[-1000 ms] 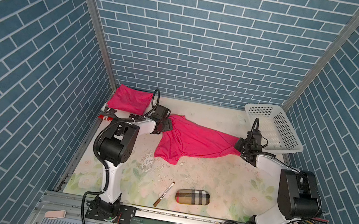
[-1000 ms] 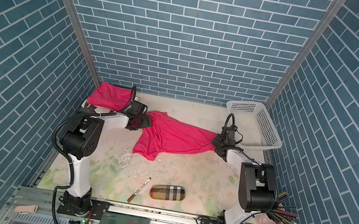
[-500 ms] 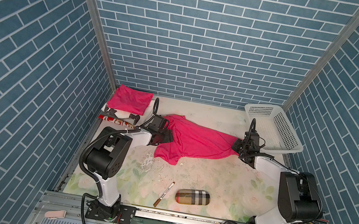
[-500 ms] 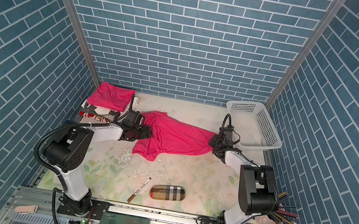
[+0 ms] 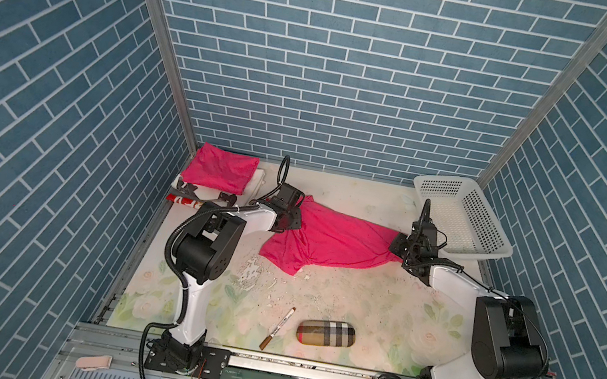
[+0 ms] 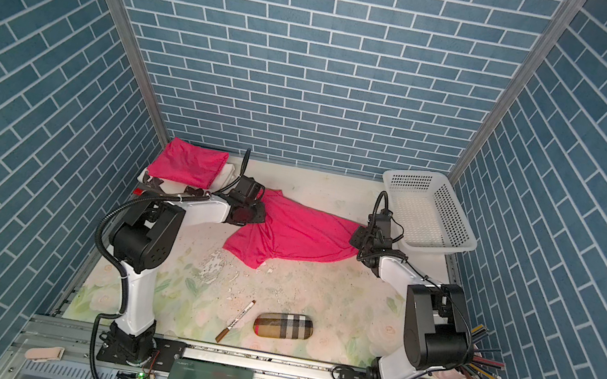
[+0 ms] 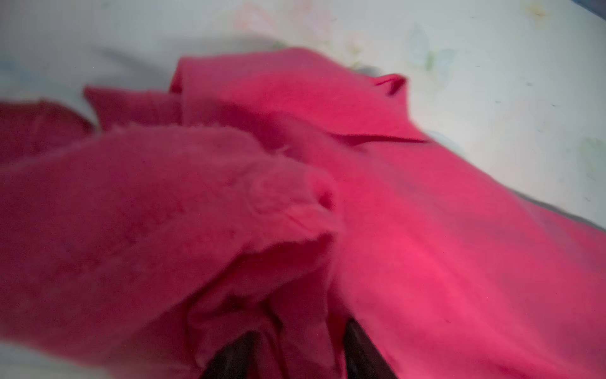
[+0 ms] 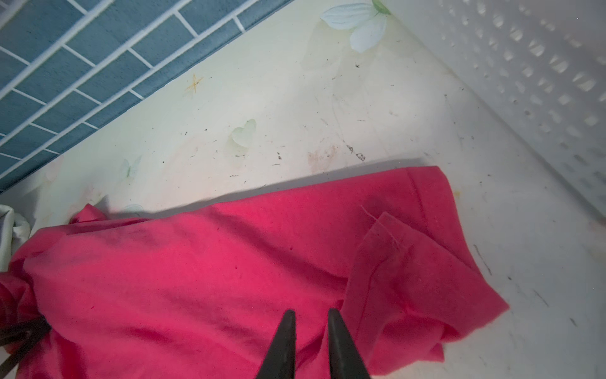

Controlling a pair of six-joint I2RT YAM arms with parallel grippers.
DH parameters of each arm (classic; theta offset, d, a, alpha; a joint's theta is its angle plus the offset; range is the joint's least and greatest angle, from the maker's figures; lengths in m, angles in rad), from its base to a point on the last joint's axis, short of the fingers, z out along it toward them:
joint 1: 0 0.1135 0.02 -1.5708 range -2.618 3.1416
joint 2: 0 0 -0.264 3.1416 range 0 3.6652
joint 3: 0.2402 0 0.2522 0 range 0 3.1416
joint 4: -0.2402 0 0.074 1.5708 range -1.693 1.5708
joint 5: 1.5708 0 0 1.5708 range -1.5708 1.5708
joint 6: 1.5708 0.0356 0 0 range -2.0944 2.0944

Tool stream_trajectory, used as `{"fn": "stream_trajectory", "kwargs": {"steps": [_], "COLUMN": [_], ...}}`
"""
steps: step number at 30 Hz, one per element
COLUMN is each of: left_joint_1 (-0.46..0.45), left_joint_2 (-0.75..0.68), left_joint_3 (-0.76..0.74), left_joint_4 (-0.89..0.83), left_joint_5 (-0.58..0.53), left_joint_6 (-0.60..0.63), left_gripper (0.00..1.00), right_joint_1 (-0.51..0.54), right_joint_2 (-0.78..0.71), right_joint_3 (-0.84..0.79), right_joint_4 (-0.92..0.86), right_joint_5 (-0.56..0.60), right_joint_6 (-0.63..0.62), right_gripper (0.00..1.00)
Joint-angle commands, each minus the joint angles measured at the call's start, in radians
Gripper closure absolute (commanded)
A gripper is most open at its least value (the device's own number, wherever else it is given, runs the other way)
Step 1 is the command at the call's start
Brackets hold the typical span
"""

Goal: Fold and stack the t-shirts

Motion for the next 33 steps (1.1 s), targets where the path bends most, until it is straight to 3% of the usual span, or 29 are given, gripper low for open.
{"fn": "stream_trajectory", "kwargs": {"steps": [1,9,10,13,18,21,28,31,33], "left_joint_1": [0.011,0.082,0.09,0.086,0.063,0.062,0.065,0.045,0.011], "left_joint_2": [0.05,0.154,0.161,0.122,-0.099,-0.236,-0.455,-0.456,-0.403], "left_joint_3": [0.055,0.194,0.218,0.244,0.102,-0.021,-0.236,-0.268,-0.217], "left_joint_4": [-0.099,-0.17,-0.183,-0.209,-0.204,-0.187,-0.111,-0.007,-0.011], "left_joint_5": [-0.101,-0.16,-0.154,-0.112,-0.088,-0.045,0.05,0.14,0.143], "left_joint_6": [0.034,0.073,0.073,0.074,0.041,0.025,-0.033,-0.068,-0.07], "left_gripper": [0.73,0.73,0.69,0.4,0.13,0.13,0.13,0.13,0.13], "right_joint_1": [0.0,0.001,0.002,0.003,0.009,0.019,0.04,0.037,0.022], "right_joint_2": [-0.013,0.006,0.014,0.027,0.019,0.004,-0.072,-0.066,-0.053], "right_joint_3": [-0.008,0.01,0.016,0.03,0.014,-0.002,-0.117,-0.131,-0.098], "right_joint_4": [-0.02,-0.02,-0.022,-0.03,-0.023,-0.028,-0.007,-0.003,-0.038], "right_joint_5": [0.004,0.0,-0.003,-0.008,-0.022,-0.03,-0.041,-0.019,-0.017], "right_joint_6": [-0.016,-0.017,-0.018,-0.021,-0.016,0.006,0.117,0.107,0.082], "right_gripper": [0.8,0.8,0.8,0.8,0.85,0.83,0.64,0.53,0.47]}}
